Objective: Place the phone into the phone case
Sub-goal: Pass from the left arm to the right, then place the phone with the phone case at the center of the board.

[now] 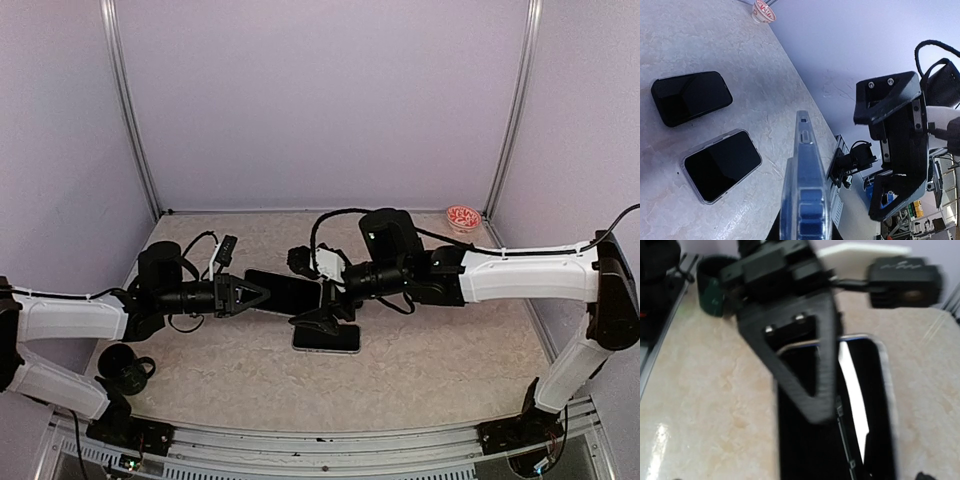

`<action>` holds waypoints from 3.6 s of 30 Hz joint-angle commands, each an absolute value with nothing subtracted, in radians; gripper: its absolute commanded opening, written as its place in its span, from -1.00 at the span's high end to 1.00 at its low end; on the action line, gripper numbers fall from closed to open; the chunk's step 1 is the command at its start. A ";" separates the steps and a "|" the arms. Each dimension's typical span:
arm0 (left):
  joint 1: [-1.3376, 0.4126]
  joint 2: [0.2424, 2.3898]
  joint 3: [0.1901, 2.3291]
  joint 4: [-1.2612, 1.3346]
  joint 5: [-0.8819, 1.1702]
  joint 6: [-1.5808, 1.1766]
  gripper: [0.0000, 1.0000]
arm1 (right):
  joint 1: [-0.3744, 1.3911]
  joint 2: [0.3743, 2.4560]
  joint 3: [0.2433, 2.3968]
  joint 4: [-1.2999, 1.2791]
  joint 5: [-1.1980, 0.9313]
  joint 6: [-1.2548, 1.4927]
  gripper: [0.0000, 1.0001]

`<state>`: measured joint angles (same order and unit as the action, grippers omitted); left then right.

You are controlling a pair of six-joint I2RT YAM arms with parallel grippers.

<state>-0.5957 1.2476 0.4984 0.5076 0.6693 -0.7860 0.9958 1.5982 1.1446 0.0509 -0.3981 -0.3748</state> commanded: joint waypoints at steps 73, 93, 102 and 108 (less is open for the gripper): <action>-0.611 1.317 0.545 0.608 0.629 -0.819 0.44 | 1.080 1.853 1.351 -0.074 -0.008 -0.498 -0.46; -0.522 1.119 0.440 0.536 0.548 -0.819 -0.95 | 0.928 1.856 1.362 -0.112 0.008 -0.594 -0.49; -0.465 1.042 0.382 0.522 0.561 -0.834 -0.98 | 0.814 1.892 1.437 -0.161 0.002 -0.690 -0.49; -0.441 1.011 0.362 0.507 0.572 -0.835 -0.98 | 0.761 1.974 1.512 -0.185 0.023 -0.760 -0.50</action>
<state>-0.4576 1.0374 0.3756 0.5220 0.5606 -0.8337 0.7879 1.9247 1.4456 -0.1917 0.0055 -0.6960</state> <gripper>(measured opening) 0.989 0.784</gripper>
